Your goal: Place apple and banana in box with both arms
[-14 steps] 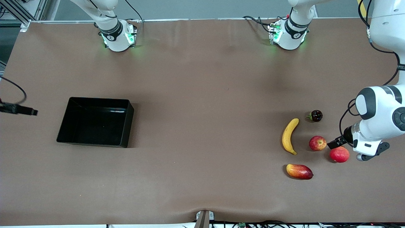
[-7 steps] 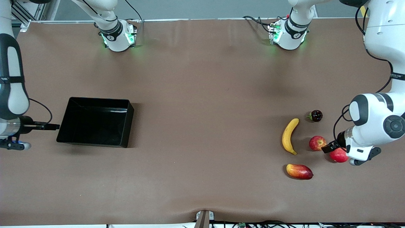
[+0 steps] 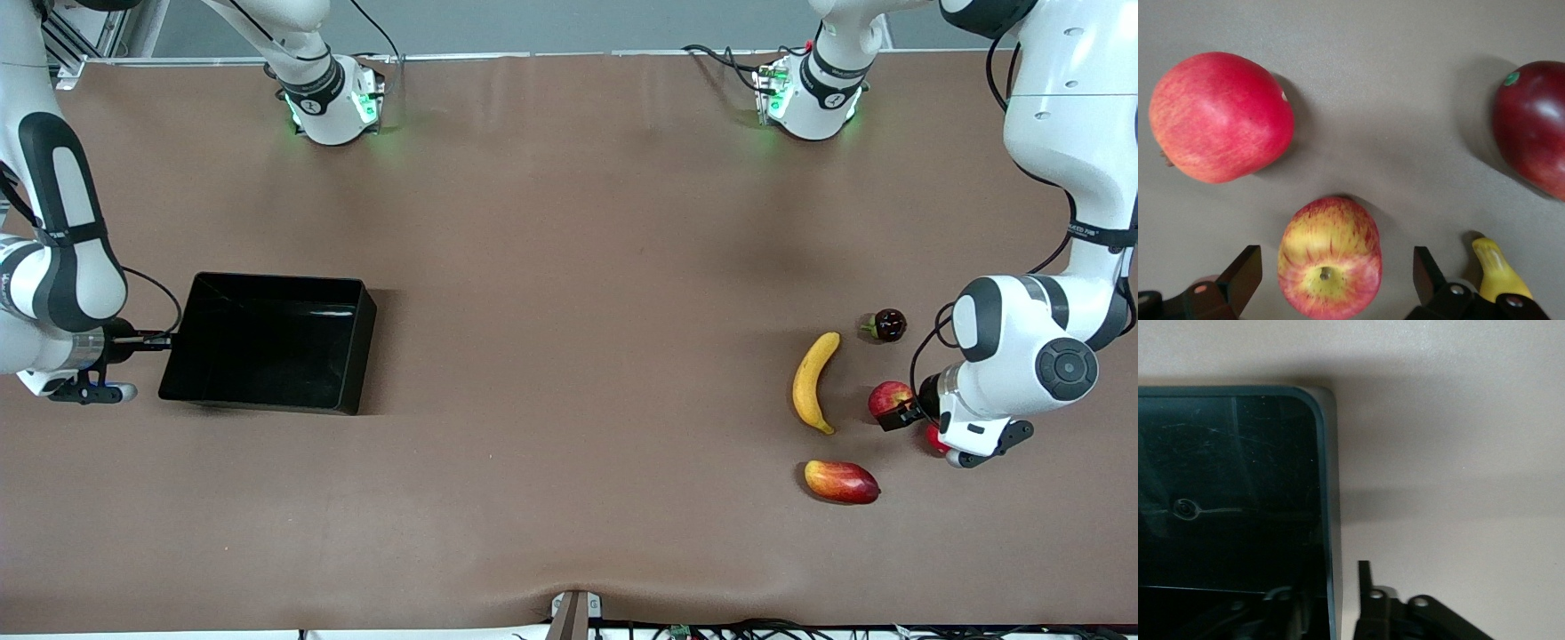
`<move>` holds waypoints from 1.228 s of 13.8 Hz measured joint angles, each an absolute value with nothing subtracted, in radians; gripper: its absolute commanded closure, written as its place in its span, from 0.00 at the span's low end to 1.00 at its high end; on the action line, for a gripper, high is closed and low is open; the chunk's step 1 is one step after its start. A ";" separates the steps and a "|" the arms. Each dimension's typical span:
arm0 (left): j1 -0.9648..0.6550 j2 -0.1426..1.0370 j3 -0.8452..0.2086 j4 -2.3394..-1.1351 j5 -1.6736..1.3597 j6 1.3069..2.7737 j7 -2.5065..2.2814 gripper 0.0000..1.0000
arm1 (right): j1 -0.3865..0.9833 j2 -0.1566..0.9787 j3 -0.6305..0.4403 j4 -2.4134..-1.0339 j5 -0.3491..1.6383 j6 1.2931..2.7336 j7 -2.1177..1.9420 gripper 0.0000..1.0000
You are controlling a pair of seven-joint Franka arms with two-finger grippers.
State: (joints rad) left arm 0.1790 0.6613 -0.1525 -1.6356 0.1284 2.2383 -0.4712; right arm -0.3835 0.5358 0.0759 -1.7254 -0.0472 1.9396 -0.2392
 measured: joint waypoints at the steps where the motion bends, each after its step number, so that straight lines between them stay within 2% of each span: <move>1: 0.179 0.669 -0.152 -1.636 0.128 2.245 -0.471 0.00 | -0.384 0.536 0.076 -1.725 -0.047 1.939 -0.240 1.00; 4: 0.179 0.698 -0.152 -1.639 0.128 2.270 -0.471 0.00 | -0.384 0.535 0.079 -1.725 -0.047 1.937 -0.241 1.00; 5: 0.180 0.706 -0.152 -1.642 0.128 2.280 -0.471 0.06 | -0.384 0.534 0.080 -1.725 -0.047 1.932 -0.241 1.00; 6: 0.181 0.712 -0.151 -1.648 0.128 2.287 -0.471 0.22 | -0.383 0.533 0.082 -1.723 -0.047 1.918 -0.241 1.00; 7: 0.183 0.715 -0.151 -1.655 0.128 2.294 -0.471 0.45 | -0.383 0.531 0.087 -1.715 -0.046 1.891 -0.241 1.00; 8: 0.186 0.716 -0.150 -1.662 0.128 2.297 -0.471 0.75 | -0.380 0.528 0.098 -1.697 -0.041 1.852 -0.241 1.00; 9: 0.189 0.716 -0.150 -1.665 0.128 2.298 -0.471 1.00 | -0.373 0.526 0.110 -1.666 -0.028 1.799 -0.241 1.00; 12: 0.186 0.713 -0.151 -1.666 0.128 2.299 -0.472 1.00 | -0.317 0.519 0.130 -1.563 0.054 1.651 -0.236 1.00; 17: 0.184 0.629 -0.199 -1.652 0.128 2.229 -0.472 1.00 | -0.197 0.515 0.137 -1.539 0.217 1.596 -0.207 1.00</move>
